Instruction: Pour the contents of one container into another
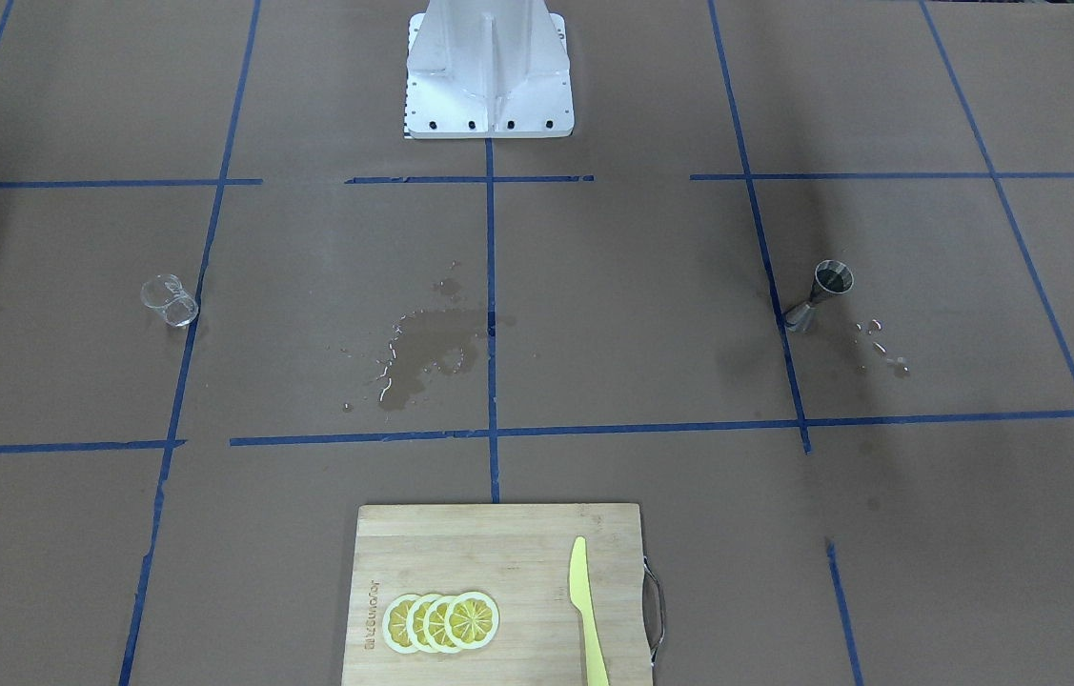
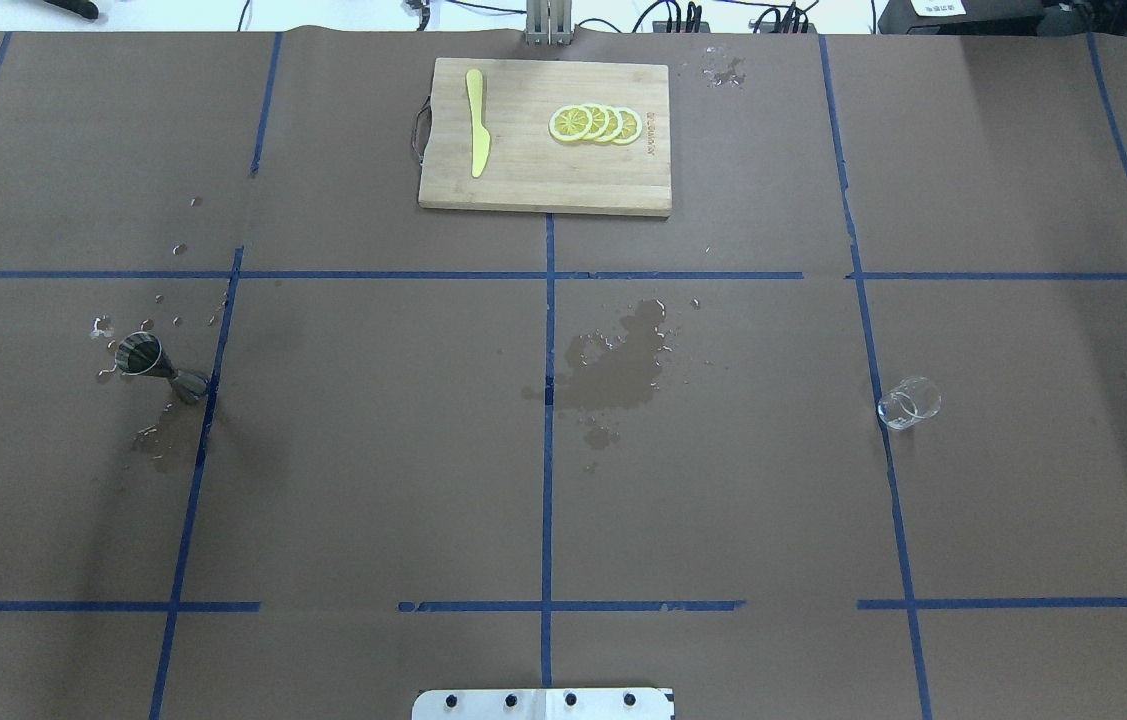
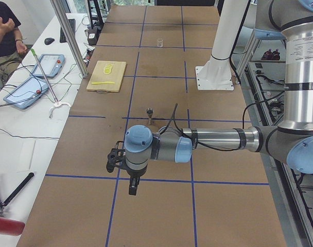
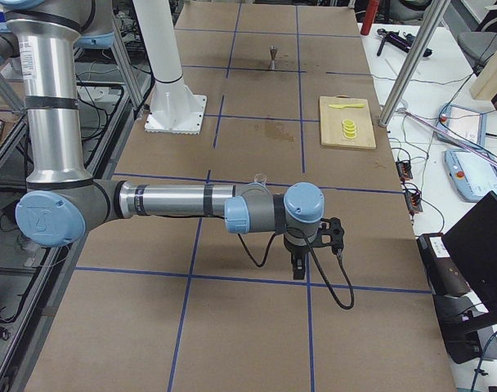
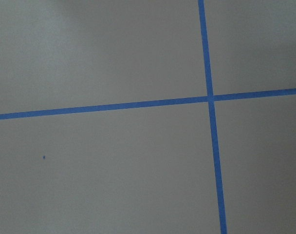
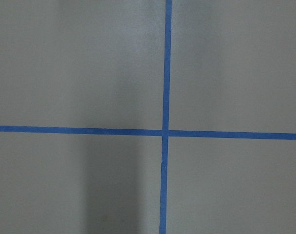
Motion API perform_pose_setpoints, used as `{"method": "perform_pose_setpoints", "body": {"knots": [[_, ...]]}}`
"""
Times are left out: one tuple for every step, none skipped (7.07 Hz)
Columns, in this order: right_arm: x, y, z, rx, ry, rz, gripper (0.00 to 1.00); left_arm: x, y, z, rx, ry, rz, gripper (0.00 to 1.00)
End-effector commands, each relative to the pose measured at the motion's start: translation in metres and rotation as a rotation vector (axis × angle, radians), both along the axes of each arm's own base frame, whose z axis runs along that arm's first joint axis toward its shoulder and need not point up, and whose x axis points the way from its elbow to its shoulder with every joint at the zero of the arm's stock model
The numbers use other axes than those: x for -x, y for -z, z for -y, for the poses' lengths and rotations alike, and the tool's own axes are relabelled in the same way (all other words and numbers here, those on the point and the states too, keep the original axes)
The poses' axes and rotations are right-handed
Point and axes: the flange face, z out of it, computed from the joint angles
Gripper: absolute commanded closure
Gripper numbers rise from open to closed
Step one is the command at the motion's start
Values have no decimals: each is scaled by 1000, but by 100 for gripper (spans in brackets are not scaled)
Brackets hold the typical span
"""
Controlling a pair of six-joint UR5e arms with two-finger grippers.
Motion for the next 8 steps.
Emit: {"method": "perform_pose_setpoints", "body": {"knots": [[1,5,2,-11,0,3,0,-2,-6,0,10,-6,-2,0],[1,8,2,-14,0,6,0,-8,-8,0,26,-14,-6,0],[1,7,2,-12,1,9,0,-16,-9,0,51,-9,-44,0],[2,6,2,-11,1,11,0,-37,-3,4,83,-5,-79,0],[2,7,2,-12,2,15,0,-45,-3,5,87,-19,-79,0],[1,9,2,-14,1,21,0,-45,-2,5,80,-24,-77,0],[1,8,2,-12,1,21,0,-45,-3,4,82,-25,-76,0],[1,8,2,-12,1,20,0,-45,-2,5,80,-24,-73,0]]}}
